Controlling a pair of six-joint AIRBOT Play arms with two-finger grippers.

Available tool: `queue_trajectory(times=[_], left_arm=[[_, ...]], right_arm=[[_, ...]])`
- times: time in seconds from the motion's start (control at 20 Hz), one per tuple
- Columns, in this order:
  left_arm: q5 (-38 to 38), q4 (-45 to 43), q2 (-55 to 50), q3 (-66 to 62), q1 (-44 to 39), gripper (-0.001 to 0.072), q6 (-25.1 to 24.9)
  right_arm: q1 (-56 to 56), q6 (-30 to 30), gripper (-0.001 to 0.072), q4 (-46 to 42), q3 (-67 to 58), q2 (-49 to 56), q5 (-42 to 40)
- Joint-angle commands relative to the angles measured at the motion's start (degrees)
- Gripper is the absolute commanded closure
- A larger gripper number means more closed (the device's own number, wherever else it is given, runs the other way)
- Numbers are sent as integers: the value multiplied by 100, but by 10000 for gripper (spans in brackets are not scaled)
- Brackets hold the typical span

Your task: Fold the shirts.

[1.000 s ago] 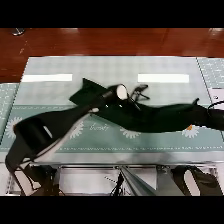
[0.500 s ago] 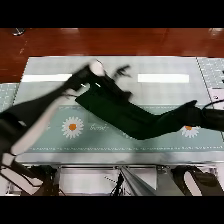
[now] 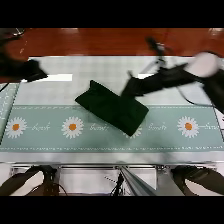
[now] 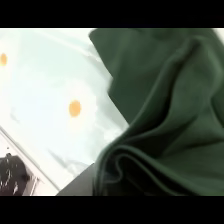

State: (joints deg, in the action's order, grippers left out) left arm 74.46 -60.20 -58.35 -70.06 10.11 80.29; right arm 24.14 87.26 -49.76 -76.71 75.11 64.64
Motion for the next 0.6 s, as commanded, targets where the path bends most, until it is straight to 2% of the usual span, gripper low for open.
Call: queue_trajectory(times=[0.0, 0.2, 0.35, 0.45, 0.5, 0.55], left_arm=[[-710, -105, 2002, 1668, 699, 678, -9], [-927, 337, 3101, 2975, 586, 679, -9], [-953, 433, 3023, 3230, 319, 679, -9], [-957, 455, 2852, 3239, 181, 679, -9], [-977, 483, 2763, 3239, 136, 678, -9], [-1012, 505, 2677, 3239, 96, 678, -9]], right_arm=[[640, 17, 688, 9, -1589, 1952, -262], [708, 251, 689, 199, -2721, 3228, -343], [704, 446, 688, 341, -3182, 3724, -579], [704, 463, 679, 789, -3215, 3866, -973], [710, 461, 413, 1056, -3215, 3919, -1152], [710, 372, 64, 1342, -3215, 3947, -1198]])
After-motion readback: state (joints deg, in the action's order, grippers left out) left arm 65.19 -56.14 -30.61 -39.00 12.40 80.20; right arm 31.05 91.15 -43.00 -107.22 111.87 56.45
